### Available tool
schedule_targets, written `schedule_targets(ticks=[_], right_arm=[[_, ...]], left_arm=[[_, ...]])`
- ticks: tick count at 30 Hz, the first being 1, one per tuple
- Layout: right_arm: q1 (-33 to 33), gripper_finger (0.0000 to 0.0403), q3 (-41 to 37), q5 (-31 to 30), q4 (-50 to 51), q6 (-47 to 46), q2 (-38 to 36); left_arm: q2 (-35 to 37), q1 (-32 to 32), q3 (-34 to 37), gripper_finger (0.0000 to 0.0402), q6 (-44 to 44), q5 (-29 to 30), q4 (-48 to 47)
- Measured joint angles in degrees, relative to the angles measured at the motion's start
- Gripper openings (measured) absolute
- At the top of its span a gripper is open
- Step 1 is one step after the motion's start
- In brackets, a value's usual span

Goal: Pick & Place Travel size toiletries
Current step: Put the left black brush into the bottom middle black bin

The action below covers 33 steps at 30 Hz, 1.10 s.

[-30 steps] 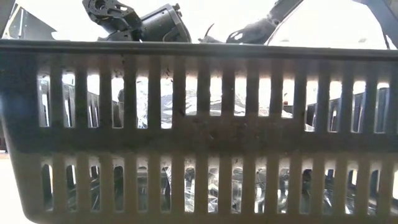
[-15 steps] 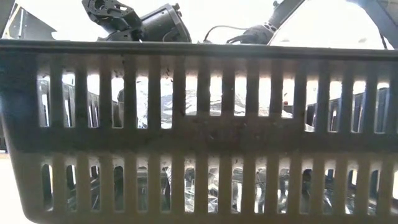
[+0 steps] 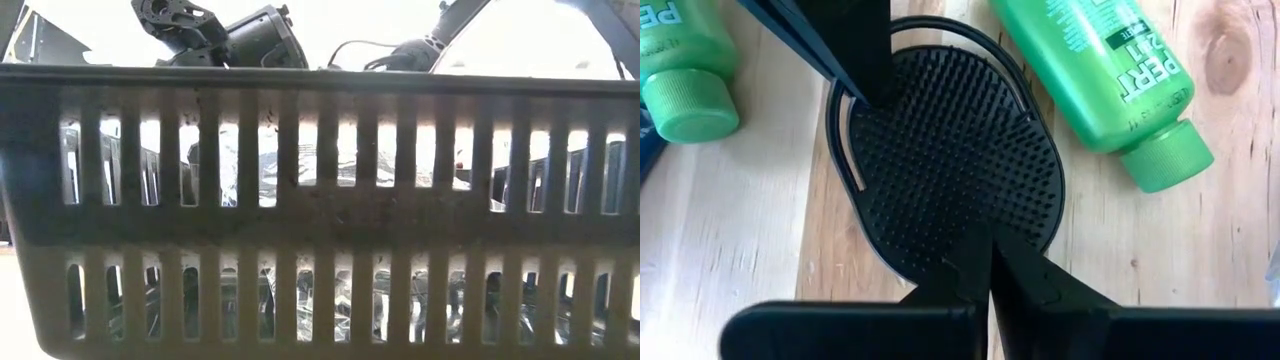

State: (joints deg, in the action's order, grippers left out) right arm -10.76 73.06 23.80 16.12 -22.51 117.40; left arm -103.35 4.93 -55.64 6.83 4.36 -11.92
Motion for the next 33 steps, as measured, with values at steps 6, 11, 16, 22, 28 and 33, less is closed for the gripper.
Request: schedule_targets(ticks=[6, 11, 16, 22, 28, 33], right_arm=[[0.1, 0.0004, 0.0, -0.4, 0.5, 0.7, -2.0], [-0.1, 0.0003, 0.0, -0.9, 0.5, 1.2, -2.7], [-0.1, 0.0003, 0.0, -1.1, 0.4, 1.3, -2.7], [-0.1, 0.0003, 0.0, -1.3, 0.2, 1.3, -2.8], [-0.1, 0.0003, 0.1, -1.1, -0.2, 1.6, -3.0], [-0.1, 0.0003, 0.1, -2.1, -0.3, 1.6, -3.2]], left_arm=[[0.0, -0.1, 0.0, 0.0000, 0.0, -1.6, 0.4], [0.5, -0.1, 0.0, 0.0006, -0.7, -2.1, 1.4], [1.0, -0.1, 0.0, 0.0054, -1.0, -2.0, 1.3], [1.6, -0.1, -0.2, 0.0140, -1.7, -2.1, 0.8], [2.6, -0.1, -6.9, 0.0158, -2.1, 2.3, -13.2], [3.6, 0.0, -13.2, 0.0134, -2.3, 8.8, -22.9]])
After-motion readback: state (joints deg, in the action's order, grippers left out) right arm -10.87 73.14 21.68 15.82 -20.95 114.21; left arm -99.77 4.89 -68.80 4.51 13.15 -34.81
